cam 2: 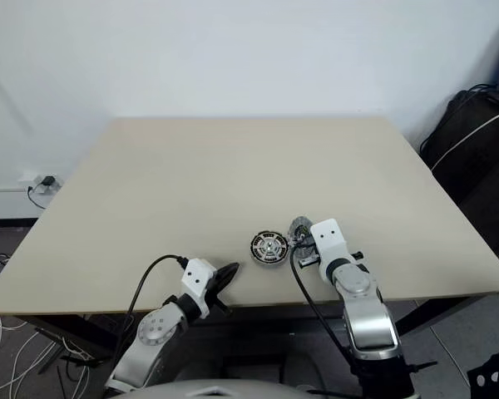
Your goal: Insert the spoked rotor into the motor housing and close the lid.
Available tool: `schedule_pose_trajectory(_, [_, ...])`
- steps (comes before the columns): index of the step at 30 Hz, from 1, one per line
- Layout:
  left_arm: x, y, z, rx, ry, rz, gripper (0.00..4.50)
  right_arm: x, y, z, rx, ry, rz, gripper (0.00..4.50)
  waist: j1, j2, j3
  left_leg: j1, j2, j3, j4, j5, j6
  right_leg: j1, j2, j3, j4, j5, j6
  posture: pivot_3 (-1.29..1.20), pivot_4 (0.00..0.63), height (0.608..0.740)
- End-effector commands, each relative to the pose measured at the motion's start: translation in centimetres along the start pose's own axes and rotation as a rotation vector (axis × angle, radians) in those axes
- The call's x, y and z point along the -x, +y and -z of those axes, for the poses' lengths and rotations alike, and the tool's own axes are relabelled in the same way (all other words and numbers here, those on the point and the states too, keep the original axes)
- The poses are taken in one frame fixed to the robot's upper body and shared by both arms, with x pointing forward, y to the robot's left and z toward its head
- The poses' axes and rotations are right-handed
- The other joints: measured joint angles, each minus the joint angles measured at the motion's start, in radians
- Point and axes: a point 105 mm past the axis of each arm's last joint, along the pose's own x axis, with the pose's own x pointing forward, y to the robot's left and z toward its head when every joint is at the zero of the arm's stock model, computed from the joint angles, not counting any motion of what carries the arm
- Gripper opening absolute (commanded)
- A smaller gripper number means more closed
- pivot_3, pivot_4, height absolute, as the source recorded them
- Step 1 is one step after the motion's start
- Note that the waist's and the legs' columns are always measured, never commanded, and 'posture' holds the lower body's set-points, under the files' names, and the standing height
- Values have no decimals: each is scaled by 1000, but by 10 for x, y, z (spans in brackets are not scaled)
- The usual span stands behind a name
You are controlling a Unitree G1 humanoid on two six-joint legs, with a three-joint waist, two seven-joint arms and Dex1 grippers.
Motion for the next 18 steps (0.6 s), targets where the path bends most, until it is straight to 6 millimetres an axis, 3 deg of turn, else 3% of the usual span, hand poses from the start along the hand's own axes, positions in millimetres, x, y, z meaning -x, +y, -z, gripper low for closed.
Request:
schedule_pose_trajectory(1, [-1,1,-6,-7,-23,-5,0,5,7,-25,9,-85,-53,38,1,0,0,0,0,0,0,0,0,0,0,0,0,0,0,0,0,740])
schedule_pose_trajectory(7, [-1,1,-6,-7,-24,-6,0,0,16,-32,13,-100,-87,38,0,0,0,0,0,0,0,0,0,0,0,0,0,0,0,0,0,740])
schedule_pose_trajectory(18, [-1,2,-7,-13,-24,-7,0,-11,50,-53,12,-149,-185,38,-1,0,0,0,0,0,0,0,0,0,0,0,0,1,-1,0,0,740])
